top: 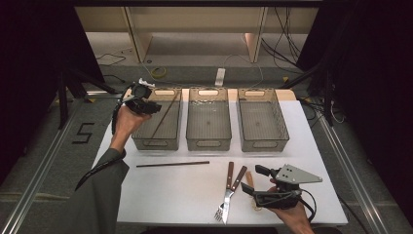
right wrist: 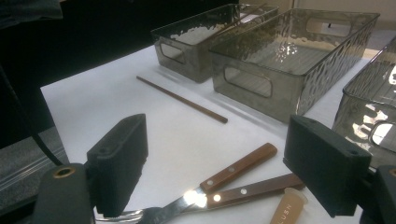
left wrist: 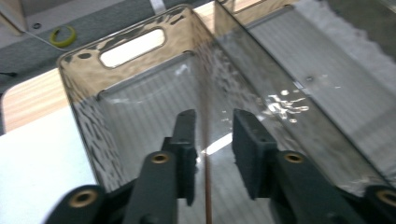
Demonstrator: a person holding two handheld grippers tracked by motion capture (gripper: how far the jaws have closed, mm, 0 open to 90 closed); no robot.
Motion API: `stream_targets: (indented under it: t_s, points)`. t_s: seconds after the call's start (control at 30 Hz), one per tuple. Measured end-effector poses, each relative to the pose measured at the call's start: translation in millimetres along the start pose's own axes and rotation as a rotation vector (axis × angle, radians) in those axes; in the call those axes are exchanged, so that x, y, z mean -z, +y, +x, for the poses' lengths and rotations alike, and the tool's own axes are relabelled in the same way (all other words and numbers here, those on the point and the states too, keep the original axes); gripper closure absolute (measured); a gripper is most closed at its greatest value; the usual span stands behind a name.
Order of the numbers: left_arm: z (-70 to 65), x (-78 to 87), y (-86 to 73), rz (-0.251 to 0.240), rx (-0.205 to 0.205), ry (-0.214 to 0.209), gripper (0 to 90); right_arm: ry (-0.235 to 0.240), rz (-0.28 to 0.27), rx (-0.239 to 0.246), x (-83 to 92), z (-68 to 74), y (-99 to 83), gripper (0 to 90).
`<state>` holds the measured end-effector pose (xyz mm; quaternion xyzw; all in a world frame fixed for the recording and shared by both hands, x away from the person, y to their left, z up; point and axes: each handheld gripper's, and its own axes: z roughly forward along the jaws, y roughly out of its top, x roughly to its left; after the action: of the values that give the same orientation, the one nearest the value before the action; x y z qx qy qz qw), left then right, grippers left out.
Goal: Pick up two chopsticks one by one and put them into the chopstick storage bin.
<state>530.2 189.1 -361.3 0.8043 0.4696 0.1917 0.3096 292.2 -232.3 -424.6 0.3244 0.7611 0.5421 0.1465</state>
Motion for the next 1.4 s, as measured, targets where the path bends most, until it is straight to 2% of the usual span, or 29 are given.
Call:
stream_targets:
  t_s: [0.03,0.13,0.17,0.2,0.3,0.33,0.4,0.53,0.57,0.63,0.67,0.73,0.8,0.87,0.93,0.97,1.07,1.2,1.4]
  points:
    - [-1.3,2.0,0.9,0.013,-0.003,0.001,58.8,0.000,-0.001,0.000,0.2,0.0,0.0,22.3]
    - [-4.3,9.0,1.1,-0.001,0.013,-0.015,50.3,-0.004,0.003,0.002,0.3,-0.1,-0.3,22.1]
    - [-8.6,16.6,0.1,-0.016,0.031,-0.051,47.6,-0.005,0.000,0.000,0.4,0.0,-0.3,22.2]
    - [-11.1,19.9,-0.8,-0.016,0.025,-0.064,45.4,-0.004,-0.003,-0.002,0.5,-0.2,-0.3,22.2]
    - [-23.1,25.7,-5.5,0.006,-0.011,-0.088,37.7,-0.006,0.001,-0.001,0.5,-0.3,-0.7,22.2]
    - [-27.3,29.1,-8.7,0.007,-0.024,-0.110,36.0,-0.008,0.003,0.000,0.6,0.0,-0.7,22.2]
    - [-34.5,33.2,-14.3,-0.013,-0.035,-0.120,33.0,-0.007,0.002,0.001,0.5,0.3,-0.6,22.2]
    - [-54.3,37.4,-29.7,0.009,-0.123,-0.138,27.7,-0.011,0.000,0.002,0.5,-0.3,-0.4,22.2]
    - [-57.3,38.7,-32.8,0.009,-0.126,-0.146,26.2,-0.011,0.000,0.001,1.0,-0.2,-0.5,22.2]
    - [-63.4,41.6,-39.3,0.014,-0.160,-0.168,25.2,-0.014,-0.002,0.003,1.9,-0.1,-0.5,22.2]
    - [-66.7,42.0,-40.9,0.048,-0.190,-0.162,24.2,-0.014,-0.004,0.002,2.3,-0.1,-0.2,22.1]
    - [-70.1,44.4,-43.1,0.056,-0.208,-0.148,21.9,-0.012,-0.007,0.000,2.4,-0.2,0.3,22.1]
    - [-74.3,45.9,-45.2,0.059,-0.211,-0.181,21.8,-0.012,-0.008,0.006,3.2,0.1,0.5,22.1]
    - [-80.0,45.0,-45.9,0.089,-0.256,-0.172,21.3,-0.011,-0.014,0.003,4.2,0.4,0.9,22.1]
    - [-84.0,42.5,-46.4,0.114,-0.278,-0.179,20.8,-0.012,-0.012,0.004,5.2,0.1,0.9,22.1]
    - [-85.7,40.2,-47.3,0.120,-0.271,-0.191,20.8,-0.011,-0.010,0.002,5.6,0.1,0.8,22.0]
    - [-86.8,36.6,-48.8,0.146,-0.290,-0.196,20.7,-0.012,-0.017,0.002,6.1,-0.7,0.9,22.1]
    - [-89.0,33.0,-51.0,0.162,-0.294,-0.207,19.9,-0.013,-0.018,0.001,5.9,-0.9,1.0,22.1]
    - [-93.0,23.1,-55.7,0.224,-0.313,-0.215,19.4,-0.009,-0.014,-0.002,5.9,-0.3,0.5,22.1]
